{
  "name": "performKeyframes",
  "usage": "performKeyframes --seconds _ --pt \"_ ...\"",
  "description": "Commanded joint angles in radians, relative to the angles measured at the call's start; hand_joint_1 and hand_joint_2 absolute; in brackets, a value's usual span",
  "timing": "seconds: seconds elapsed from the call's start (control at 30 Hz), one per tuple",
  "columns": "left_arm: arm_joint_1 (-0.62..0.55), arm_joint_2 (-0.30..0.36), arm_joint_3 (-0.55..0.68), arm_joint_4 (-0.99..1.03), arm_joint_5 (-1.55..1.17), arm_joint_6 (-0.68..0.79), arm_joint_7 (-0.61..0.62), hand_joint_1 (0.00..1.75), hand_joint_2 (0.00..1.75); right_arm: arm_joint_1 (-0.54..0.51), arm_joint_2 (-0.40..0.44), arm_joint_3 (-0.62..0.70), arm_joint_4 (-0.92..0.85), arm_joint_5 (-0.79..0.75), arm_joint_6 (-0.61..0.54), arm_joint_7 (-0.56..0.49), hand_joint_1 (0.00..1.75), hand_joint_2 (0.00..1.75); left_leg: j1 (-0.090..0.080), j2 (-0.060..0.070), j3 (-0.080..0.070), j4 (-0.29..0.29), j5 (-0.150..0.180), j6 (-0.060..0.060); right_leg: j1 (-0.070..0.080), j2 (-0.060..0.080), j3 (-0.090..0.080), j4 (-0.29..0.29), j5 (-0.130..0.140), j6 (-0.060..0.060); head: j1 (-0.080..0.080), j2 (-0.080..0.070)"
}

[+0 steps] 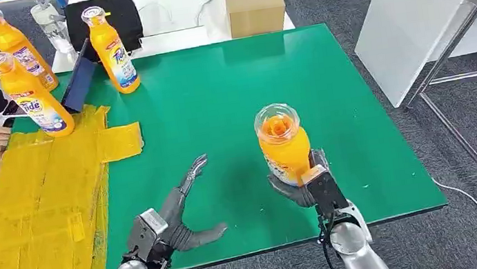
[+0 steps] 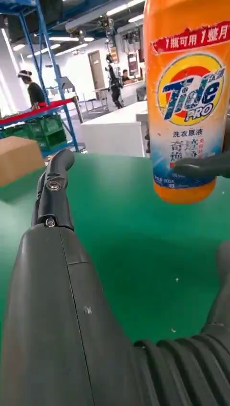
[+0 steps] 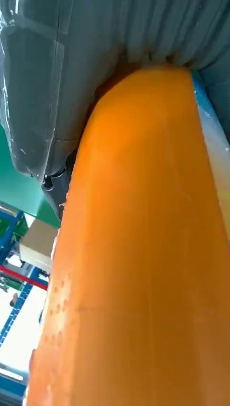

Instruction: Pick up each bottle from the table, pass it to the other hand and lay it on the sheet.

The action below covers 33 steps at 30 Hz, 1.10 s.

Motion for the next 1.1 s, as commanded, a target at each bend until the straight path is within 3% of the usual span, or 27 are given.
performKeyframes --seconds 0.03,0.2,0.47,0.67,1.1 --pt "-0.078 0.032 -0.027 0.106 0.076 -0.052 0.031 0.0 1.75 -0.085 0.032 0.093 0.152 -0.011 0.025 -0.001 1.75 1.75 0.0 0.002 0.007 -0.001 -0.003 -0.001 0.0 0.0 0.006 -0.001 -0.002 -0.002 0.0 0.0" --pt "-0.134 0.005 0.008 0.161 0.288 -0.13 0.074 0.0 1.75 -0.139 0.081 0.257 0.298 0.046 -0.022 -0.025 1.75 1.75 0.0 0.004 0.004 -0.001 -0.002 -0.002 0.001 0.002 0.002 -0.001 0.0 -0.002 0.0 0.0" --pt "-0.185 -0.009 0.041 0.212 0.432 -0.092 0.101 0.0 1.75 -0.165 0.117 0.403 0.437 0.115 -0.105 -0.036 1.75 1.75 0.002 0.001 0.002 -0.001 -0.001 -0.002 0.002 0.0 0.002 -0.001 -0.001 -0.001 0.0 0.0" --pt "-0.212 -0.021 0.023 0.231 0.484 -0.082 0.105 0.0 1.75 -0.198 0.137 0.444 0.55 0.132 -0.149 -0.051 1.75 1.75 0.002 -0.001 0.004 0.0 -0.002 -0.002 0.002 -0.004 0.004 -0.001 -0.003 -0.002 0.0 0.0" --pt "-0.216 -0.025 0.008 0.222 0.484 -0.078 0.105 0.0 1.75 -0.205 0.142 0.449 0.582 0.127 -0.145 -0.043 1.75 1.75 0.002 -0.002 0.001 0.0 -0.001 -0.002 0.002 -0.005 0.0 0.0 -0.002 -0.002 0.0 0.0"
